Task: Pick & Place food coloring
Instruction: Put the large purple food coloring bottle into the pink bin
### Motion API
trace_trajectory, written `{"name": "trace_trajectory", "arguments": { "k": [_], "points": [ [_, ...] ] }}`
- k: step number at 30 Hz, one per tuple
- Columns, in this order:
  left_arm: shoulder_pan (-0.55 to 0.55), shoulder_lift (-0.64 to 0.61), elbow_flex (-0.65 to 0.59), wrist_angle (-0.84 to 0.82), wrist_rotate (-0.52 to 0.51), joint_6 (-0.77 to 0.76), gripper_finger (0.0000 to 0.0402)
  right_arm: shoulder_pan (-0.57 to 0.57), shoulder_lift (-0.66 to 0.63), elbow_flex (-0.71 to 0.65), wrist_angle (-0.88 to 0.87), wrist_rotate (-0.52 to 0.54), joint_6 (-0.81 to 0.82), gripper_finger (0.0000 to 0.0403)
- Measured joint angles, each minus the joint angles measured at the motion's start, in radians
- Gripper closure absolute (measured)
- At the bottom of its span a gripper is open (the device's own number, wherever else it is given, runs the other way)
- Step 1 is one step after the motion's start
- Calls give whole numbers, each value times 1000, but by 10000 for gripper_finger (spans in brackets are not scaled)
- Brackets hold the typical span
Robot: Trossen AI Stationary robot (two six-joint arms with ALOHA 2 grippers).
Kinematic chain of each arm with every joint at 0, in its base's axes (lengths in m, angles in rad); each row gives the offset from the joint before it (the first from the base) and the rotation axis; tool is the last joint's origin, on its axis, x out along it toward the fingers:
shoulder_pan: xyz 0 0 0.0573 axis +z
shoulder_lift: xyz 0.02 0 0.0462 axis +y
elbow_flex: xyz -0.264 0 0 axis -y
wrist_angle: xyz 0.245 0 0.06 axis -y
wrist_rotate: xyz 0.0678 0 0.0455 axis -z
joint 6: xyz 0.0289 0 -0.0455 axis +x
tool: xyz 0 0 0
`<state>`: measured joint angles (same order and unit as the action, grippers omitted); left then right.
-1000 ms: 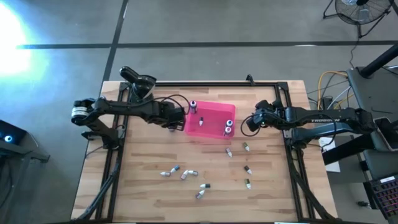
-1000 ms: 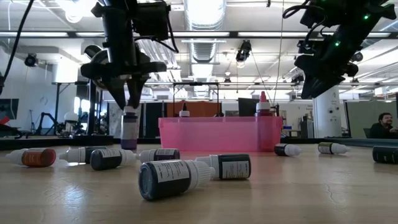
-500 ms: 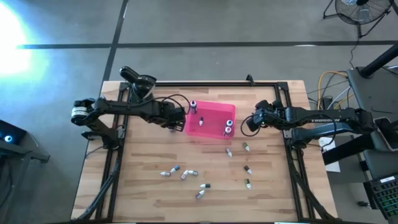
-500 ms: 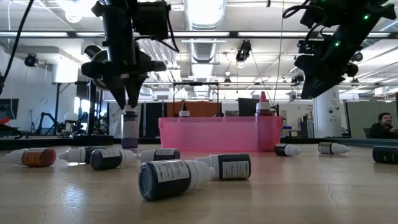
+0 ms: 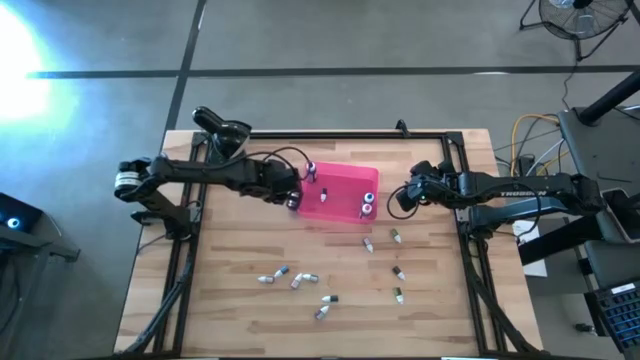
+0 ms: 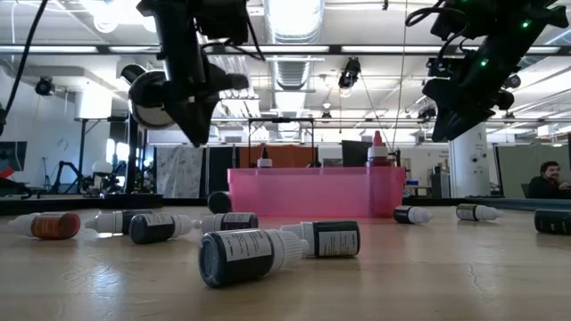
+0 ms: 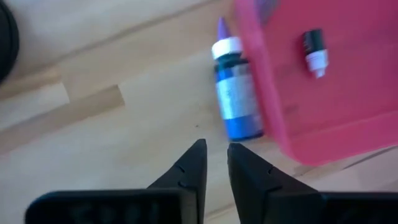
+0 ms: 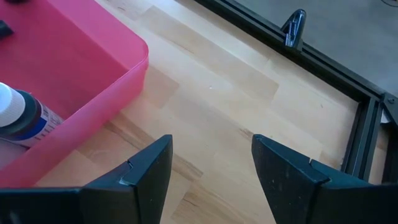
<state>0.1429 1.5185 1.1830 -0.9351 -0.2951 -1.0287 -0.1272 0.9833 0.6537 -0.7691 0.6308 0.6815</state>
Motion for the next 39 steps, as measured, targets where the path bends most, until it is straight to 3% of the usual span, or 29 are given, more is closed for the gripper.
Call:
{"name": "trace_trajectory", "arguments": {
  "k": [7,13,22,26,36,39],
  "points": [
    [0,-1,74,-33,-67,68,393,0,0,0,0,0,0,189],
    [13,7,21,-16,-73,85,391,0,0,0,0,0,0,189],
    [13,31,-183,392,93,10,305,0,0,-4,-1,0,0,189],
    [13,49,-220,433,100,-32,274,0,0,-5,-2,-1,0,189],
    [13,117,-214,604,96,-39,264,0,0,-7,-3,-2,0,189],
    [15,153,-177,576,91,8,264,0,0,-7,-3,-2,0,189]
  ]
}}
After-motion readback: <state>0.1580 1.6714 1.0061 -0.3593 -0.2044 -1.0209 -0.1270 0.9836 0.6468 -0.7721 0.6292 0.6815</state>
